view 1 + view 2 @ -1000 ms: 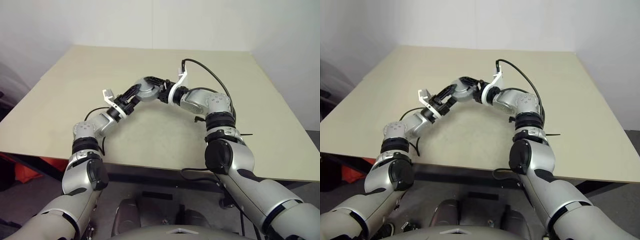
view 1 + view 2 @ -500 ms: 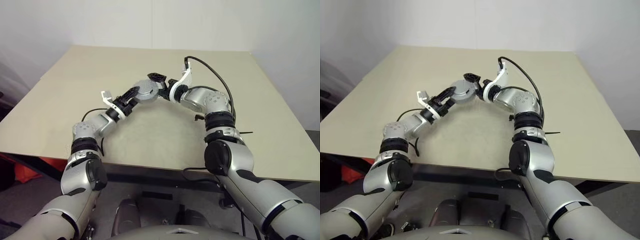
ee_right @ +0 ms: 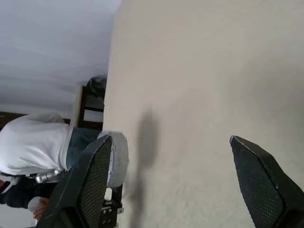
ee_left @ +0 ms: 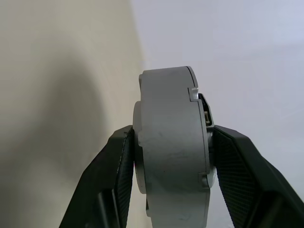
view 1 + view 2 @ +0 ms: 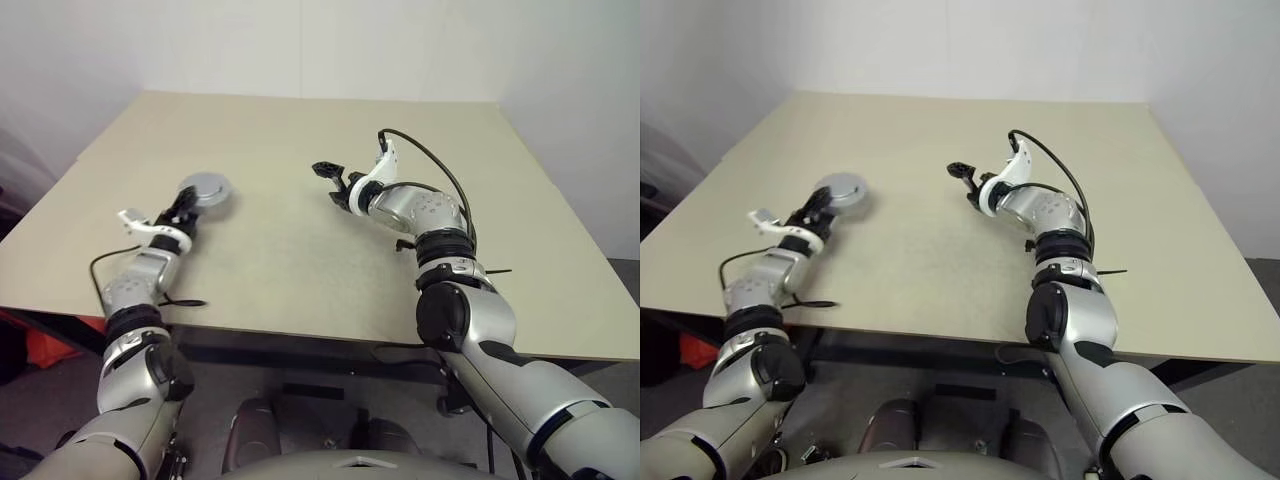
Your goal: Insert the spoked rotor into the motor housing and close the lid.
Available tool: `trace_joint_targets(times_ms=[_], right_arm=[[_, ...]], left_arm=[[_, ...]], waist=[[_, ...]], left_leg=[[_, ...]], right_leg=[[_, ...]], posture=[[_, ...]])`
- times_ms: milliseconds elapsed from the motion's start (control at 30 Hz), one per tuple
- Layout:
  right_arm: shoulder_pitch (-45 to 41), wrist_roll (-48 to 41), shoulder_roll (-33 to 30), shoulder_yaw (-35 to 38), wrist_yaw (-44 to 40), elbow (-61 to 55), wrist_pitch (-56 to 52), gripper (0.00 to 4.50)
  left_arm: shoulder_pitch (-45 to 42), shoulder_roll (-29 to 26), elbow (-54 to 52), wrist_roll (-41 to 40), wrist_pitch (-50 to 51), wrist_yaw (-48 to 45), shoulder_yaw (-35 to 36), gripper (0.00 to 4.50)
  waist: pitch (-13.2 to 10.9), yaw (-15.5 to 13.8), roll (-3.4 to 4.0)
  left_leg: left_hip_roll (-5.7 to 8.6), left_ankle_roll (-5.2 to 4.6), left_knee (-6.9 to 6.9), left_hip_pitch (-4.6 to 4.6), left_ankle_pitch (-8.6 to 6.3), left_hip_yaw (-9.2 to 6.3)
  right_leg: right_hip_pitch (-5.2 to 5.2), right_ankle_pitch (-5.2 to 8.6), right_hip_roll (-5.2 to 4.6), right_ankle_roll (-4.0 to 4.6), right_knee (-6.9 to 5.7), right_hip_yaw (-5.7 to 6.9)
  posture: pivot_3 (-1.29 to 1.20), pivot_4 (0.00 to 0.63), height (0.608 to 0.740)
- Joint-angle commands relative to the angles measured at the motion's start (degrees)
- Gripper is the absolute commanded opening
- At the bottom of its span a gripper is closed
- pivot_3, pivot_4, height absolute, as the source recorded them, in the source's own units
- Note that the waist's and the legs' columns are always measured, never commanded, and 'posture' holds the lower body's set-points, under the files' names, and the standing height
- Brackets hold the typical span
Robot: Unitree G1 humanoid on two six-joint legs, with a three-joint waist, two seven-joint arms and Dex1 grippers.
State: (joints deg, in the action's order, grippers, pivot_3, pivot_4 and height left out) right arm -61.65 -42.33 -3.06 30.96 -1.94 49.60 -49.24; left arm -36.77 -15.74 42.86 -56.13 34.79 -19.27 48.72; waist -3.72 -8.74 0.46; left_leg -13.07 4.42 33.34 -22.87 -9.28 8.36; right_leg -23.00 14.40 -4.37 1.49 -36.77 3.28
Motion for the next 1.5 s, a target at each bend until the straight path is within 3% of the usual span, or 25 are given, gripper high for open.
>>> trace_joint_targets(times_ms=[33, 367, 600, 867, 1067, 1267, 1500], right_arm=[[-0.15, -0.64, -0.94, 0.64, -0.12, -2.08, -0.16, 4.47], [0.05, -0.62, -1.02, 0.83, 0.54, -1.86, 0.08, 4.47], [0.08, -0.52, -0.63, 0.69, 0.78, -1.63, 0.22, 4.47], [-0.16, 0.06, -0.92, 0.40, 0.76, -0.35, 0.26, 4.50], [-1.05, 1.50, -1.60, -0.07, -0.16, 2.98, 1.55, 4.50], [-2.07, 2.65, -1.90, -0.43, -1.27, 5.39, 3.03, 4.50], [-0.69, 7.63, -2.92, -5.10, -5.76, 4.40, 5.09, 4.50]], left_arm=[[-0.29, -1.68, -3.58, -1.89, -1.81, 0.76, 1.49, 2.26], [0.50, -2.39, 0.94, -0.96, -5.45, 8.14, 3.76, 2.26], [2.57, -2.90, 2.83, -0.43, -5.09, 11.07, 3.74, 2.26], [11.59, -2.46, -4.43, -2.60, 3.99, 10.00, 1.72, 4.47], [21.37, -6.84, -8.68, -3.90, 19.61, 6.41, -3.31, 4.47], [25.55, -11.51, -9.02, -3.04, 27.55, 4.26, -6.49, 4.47], [23.30, -9.05, -19.71, -1.40, 32.81, 0.95, -18.32, 4.47]], waist=[[0.00, -0.22, -0.01], [0.01, 0.03, -0.06], [0.01, 0.22, -0.06], [0.17, 1.86, 0.13], [0.61, 3.10, 0.44], [1.03, 3.44, 0.93], [1.17, 2.29, 1.09]], left_leg=[[0.00, 0.00, 0.01, -0.01, 0.00, 0.00], [-0.07, 0.01, 0.39, 0.05, 0.01, 0.00], [-0.05, 0.01, 0.33, 0.87, 0.00, 0.07], [0.01, -0.03, 0.26, 1.26, -0.03, 0.19], [0.10, -0.13, -0.05, 1.41, -0.09, 0.29], [0.15, -0.32, -0.18, 1.66, -0.20, 0.52], [0.39, -0.38, -0.17, 1.80, -0.24, 0.63]], right_leg=[[0.01, 0.00, 0.00, -0.01, 0.00, 0.00], [0.21, -0.09, -0.01, -0.14, -0.03, -0.03], [0.80, -0.09, -0.01, -0.14, -0.05, -0.18], [0.99, -0.08, -0.01, -0.13, -0.05, -0.38], [1.00, -0.05, -0.02, -0.09, 0.03, -0.46], [1.05, 0.00, -0.03, -0.06, 0.06, -0.70], [1.26, 0.27, -0.17, -0.02, 0.08, -1.04]], posture=[[0.00, 0.000, 0.740], [0.00, 0.000, 0.740], [0.00, 0.000, 0.740], [0.00, 0.000, 0.740], [0.00, 0.000, 0.740], [0.00, 0.000, 0.740], [0.00, 0.000, 0.740]])
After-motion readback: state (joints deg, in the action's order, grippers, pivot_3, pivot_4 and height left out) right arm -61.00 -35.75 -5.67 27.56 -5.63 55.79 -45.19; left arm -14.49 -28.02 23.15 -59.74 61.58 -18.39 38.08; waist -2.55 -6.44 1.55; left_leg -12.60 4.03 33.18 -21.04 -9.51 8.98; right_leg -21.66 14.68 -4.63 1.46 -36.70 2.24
